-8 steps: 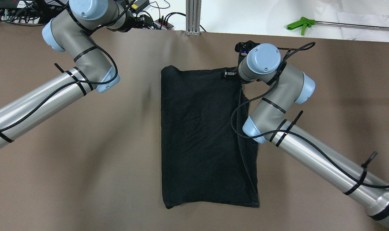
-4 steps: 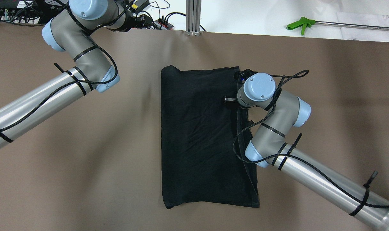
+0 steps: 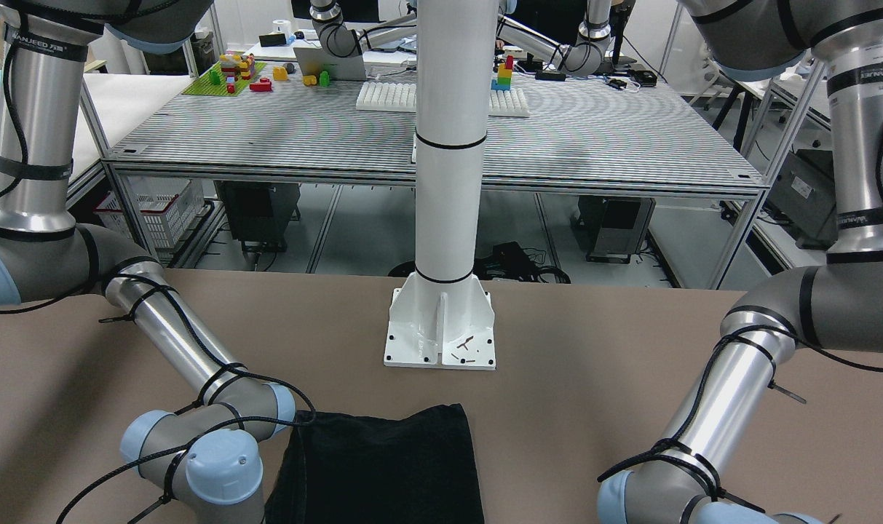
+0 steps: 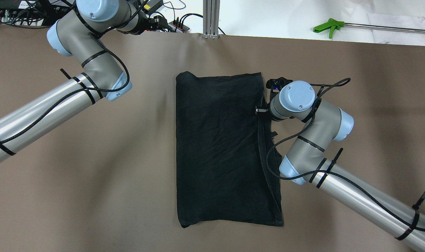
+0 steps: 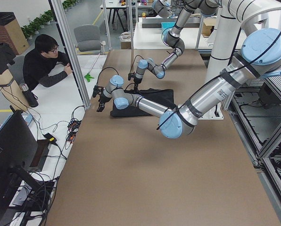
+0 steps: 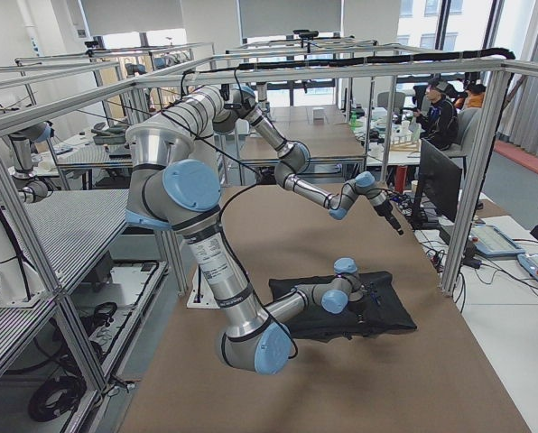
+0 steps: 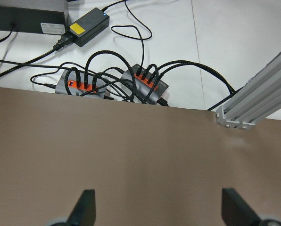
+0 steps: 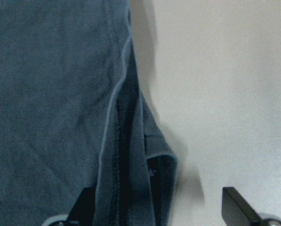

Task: Fold clothes
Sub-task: 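Release the corner and move the right gripper down the shirt's side edge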

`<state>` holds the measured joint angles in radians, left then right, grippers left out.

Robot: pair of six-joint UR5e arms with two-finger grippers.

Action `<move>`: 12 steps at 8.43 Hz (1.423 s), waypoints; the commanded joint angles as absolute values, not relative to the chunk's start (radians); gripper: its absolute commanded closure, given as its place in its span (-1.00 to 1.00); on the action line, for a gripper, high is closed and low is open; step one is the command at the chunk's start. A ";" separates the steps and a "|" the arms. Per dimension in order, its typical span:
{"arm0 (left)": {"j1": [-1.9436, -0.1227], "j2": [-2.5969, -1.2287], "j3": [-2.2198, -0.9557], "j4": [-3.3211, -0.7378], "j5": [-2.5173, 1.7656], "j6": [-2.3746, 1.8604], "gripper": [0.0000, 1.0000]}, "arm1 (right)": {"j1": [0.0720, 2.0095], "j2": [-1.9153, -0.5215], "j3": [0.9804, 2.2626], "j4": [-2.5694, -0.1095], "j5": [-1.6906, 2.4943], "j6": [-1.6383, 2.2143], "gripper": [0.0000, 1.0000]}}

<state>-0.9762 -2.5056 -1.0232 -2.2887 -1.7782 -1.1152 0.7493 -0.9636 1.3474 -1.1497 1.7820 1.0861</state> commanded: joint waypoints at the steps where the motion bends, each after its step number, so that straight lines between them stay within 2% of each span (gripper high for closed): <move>1: -0.976 -2.508 -1.023 -2.289 -1.778 -1.115 -0.89 | 0.775 -1.018 1.362 -1.134 1.844 1.074 -0.89; 3: -0.976 -2.508 -1.023 -2.289 -1.778 -1.115 -0.89 | 0.805 -1.069 1.435 -1.140 1.851 0.988 -0.89; 5: -0.977 -2.508 -1.023 -2.289 -1.778 -1.114 -0.89 | 0.870 -1.066 1.468 -1.150 2.041 0.997 -0.89; 7: -0.977 -2.507 -1.023 -2.289 -1.778 -1.115 -0.89 | 0.867 -1.058 1.553 -1.102 2.069 1.210 -0.89; 9: -0.977 -2.508 -1.025 -2.289 -1.778 -1.117 -0.89 | 0.780 -1.074 1.559 -0.831 2.057 1.438 -0.89; 12: -0.979 -2.508 -1.029 -2.290 -1.776 -1.118 -0.89 | 0.668 -1.126 1.568 -0.746 1.978 1.526 -0.89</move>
<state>-0.9782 -2.5079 -1.0255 -2.2893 -1.7772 -1.1162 0.7415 -1.0806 1.5607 -0.8120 2.0251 1.4709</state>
